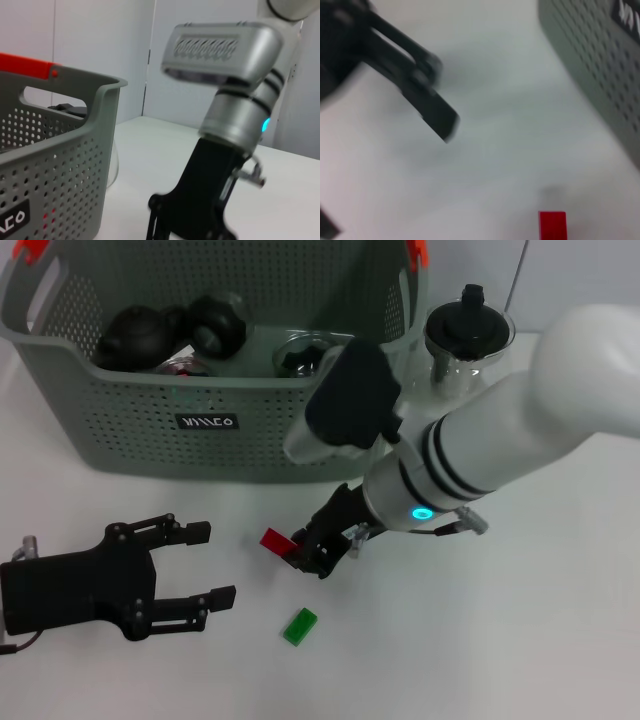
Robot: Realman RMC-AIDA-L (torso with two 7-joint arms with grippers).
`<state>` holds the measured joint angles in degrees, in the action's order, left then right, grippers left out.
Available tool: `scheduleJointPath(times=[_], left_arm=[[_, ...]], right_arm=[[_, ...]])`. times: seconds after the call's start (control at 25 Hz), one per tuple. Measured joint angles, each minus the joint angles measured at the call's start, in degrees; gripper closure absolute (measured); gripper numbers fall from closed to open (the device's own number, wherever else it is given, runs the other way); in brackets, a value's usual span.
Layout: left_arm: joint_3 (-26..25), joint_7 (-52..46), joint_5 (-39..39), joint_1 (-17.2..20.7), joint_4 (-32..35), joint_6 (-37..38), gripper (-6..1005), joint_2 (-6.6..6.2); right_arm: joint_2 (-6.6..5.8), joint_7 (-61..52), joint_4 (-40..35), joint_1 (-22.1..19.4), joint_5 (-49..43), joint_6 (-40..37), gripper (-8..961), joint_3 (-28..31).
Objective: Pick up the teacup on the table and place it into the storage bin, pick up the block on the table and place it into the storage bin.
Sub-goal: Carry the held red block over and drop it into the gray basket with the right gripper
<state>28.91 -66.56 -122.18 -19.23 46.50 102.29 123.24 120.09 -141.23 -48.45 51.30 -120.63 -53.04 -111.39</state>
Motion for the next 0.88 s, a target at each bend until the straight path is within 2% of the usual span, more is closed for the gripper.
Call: scheduleJointPath(times=[0.2, 0.32, 0.48, 0.68, 0.76, 0.88], left_arm=[[0.0, -0.3, -0.3, 0.0, 0.0, 0.5, 173, -0.10], [0.0, -0.4, -0.3, 0.0, 0.0, 0.3, 173, -0.10], [0.0, -0.5, -0.3, 0.0, 0.0, 0.5, 173, -0.14], [0.1, -0.6, -0.3, 0.0, 0.0, 0.6, 173, -0.02], [0.3, -0.6, -0.3, -0.1, 0.0, 0.7, 173, 0.07], [0.4, -0.6, -0.3, -0.2, 0.0, 0.8, 173, 0.11]], right_arm=[[-0.03, 0.0, -15.6, -8.2, -6.4, -12.0, 752, 9.8], [-0.19, 0.1, -25.4, -12.9, -7.1, -19.2, 747, 16.0], [-0.15, 1.0, -35.0, -16.3, -4.8, -28.2, 740, 24.7], [-0.20, 1.4, -42.3, -15.6, 1.2, -34.8, 731, 35.8], [-0.40, 1.3, -43.0, -13.4, 3.0, -36.0, 727, 40.8], [-1.17, 1.0, -41.3, -7.7, 2.9, -37.0, 722, 48.0]])
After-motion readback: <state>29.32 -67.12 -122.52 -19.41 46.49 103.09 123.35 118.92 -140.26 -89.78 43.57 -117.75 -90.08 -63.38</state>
